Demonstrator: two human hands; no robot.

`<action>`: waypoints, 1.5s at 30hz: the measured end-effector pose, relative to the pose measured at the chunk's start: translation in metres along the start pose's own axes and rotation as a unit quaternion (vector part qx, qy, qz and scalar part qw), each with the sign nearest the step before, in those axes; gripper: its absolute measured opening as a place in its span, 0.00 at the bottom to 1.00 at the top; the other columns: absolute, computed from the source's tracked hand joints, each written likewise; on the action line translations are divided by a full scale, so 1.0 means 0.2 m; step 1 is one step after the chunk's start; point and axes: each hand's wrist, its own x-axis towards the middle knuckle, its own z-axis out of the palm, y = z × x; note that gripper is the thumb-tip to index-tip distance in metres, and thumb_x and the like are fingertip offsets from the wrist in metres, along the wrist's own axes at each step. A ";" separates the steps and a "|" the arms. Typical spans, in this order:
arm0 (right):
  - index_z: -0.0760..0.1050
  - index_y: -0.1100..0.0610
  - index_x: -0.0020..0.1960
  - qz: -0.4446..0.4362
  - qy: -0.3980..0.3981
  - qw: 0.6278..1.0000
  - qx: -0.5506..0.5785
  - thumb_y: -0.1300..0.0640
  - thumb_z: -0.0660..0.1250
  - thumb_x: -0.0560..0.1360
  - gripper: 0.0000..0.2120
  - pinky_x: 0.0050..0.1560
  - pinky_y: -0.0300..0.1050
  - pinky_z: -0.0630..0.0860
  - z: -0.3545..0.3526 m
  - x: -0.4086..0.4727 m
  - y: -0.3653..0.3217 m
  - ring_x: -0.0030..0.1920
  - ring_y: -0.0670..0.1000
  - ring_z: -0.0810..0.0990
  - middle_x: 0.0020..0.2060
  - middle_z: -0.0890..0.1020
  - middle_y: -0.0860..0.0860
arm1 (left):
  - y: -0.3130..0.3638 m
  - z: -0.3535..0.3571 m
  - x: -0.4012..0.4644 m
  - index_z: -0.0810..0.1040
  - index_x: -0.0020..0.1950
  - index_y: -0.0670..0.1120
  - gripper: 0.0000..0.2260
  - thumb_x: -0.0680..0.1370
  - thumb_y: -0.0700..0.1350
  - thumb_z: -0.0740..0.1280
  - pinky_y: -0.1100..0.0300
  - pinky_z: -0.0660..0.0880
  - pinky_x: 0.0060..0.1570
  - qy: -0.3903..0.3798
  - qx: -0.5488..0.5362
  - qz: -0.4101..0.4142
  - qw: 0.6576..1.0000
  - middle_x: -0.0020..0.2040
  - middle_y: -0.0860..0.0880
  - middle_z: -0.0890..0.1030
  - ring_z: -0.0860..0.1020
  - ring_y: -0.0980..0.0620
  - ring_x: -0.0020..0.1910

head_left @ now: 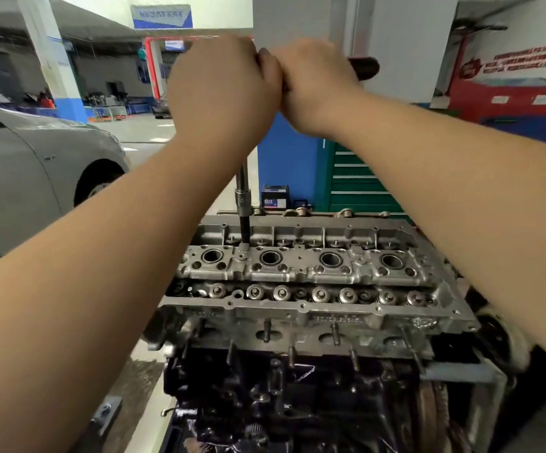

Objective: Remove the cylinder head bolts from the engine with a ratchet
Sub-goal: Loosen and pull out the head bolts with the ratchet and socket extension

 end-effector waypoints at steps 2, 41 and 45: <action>0.71 0.51 0.48 0.036 -0.032 0.999 -0.022 0.60 0.58 0.78 0.06 0.45 0.50 0.65 0.00 0.01 0.00 0.48 0.63 0.76 0.45 0.78 0.55 | 0.01 0.04 0.04 0.69 0.35 0.44 0.16 0.79 0.52 0.56 0.54 0.58 0.36 -0.008 -0.032 0.005 0.999 0.30 0.47 0.68 0.66 0.45 0.32; 0.68 0.49 0.47 0.016 -0.002 1.000 0.011 0.57 0.57 0.78 0.04 0.51 0.52 0.69 0.07 0.03 0.01 0.52 0.60 0.75 0.46 0.75 0.53 | -0.08 0.07 0.05 0.68 0.32 0.44 0.19 0.80 0.51 0.55 0.57 0.55 0.28 -0.013 -0.075 0.041 0.996 0.28 0.47 0.69 0.66 0.50 0.27; 0.75 0.52 0.51 0.054 0.018 0.998 -0.012 0.61 0.59 0.78 0.08 0.53 0.50 0.68 0.13 0.05 -0.02 0.55 0.62 0.78 0.50 0.80 0.54 | -0.07 0.09 0.08 0.68 0.34 0.44 0.17 0.79 0.51 0.55 0.52 0.52 0.30 -0.015 -0.027 0.058 0.998 0.28 0.46 0.65 0.65 0.45 0.32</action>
